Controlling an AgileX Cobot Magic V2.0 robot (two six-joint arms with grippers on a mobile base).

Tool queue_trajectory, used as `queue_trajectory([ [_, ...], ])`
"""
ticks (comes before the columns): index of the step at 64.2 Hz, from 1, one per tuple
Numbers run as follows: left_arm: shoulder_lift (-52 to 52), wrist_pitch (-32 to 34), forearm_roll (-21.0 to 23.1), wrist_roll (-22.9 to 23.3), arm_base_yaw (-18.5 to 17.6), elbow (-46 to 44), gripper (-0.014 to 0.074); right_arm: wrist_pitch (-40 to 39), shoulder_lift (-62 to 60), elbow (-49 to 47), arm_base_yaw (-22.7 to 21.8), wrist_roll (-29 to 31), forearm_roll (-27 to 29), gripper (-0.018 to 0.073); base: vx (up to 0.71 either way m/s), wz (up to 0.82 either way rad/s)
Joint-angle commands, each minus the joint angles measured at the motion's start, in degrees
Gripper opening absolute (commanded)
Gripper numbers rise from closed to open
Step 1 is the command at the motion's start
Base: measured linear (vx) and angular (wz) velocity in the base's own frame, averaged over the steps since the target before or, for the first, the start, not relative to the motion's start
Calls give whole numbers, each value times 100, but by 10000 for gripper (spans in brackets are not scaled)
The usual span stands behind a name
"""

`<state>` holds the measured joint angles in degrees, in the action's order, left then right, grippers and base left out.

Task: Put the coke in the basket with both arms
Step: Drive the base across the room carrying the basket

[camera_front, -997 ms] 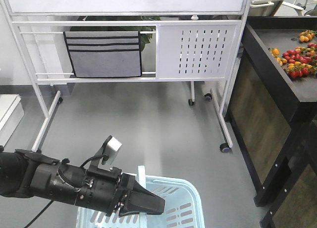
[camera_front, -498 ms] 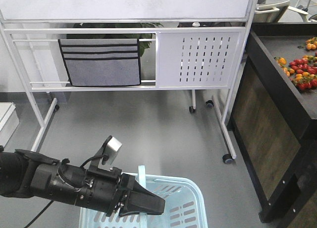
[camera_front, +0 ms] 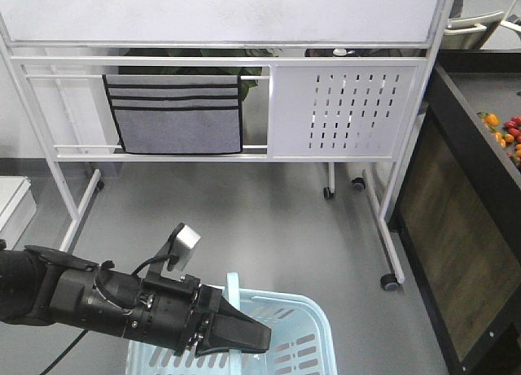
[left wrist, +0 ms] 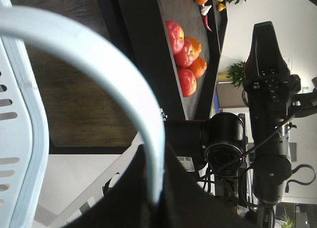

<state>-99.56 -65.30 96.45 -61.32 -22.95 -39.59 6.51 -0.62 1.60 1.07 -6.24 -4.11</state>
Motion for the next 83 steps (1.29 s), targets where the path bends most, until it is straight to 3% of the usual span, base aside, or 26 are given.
queue_trajectory([
  [1,292,-565,582,-14,-23,-76,-6,-414,-72,46,-31,33,-26,-10,15,5],
  [31,292,-565,582,-14,-23,-76,-6,-414,-72,46,-31,33,-26,-10,15,17],
  [83,292,-565,582,-14,-23,-76,-6,-414,-72,46,-31,33,-26,-10,14,44],
])
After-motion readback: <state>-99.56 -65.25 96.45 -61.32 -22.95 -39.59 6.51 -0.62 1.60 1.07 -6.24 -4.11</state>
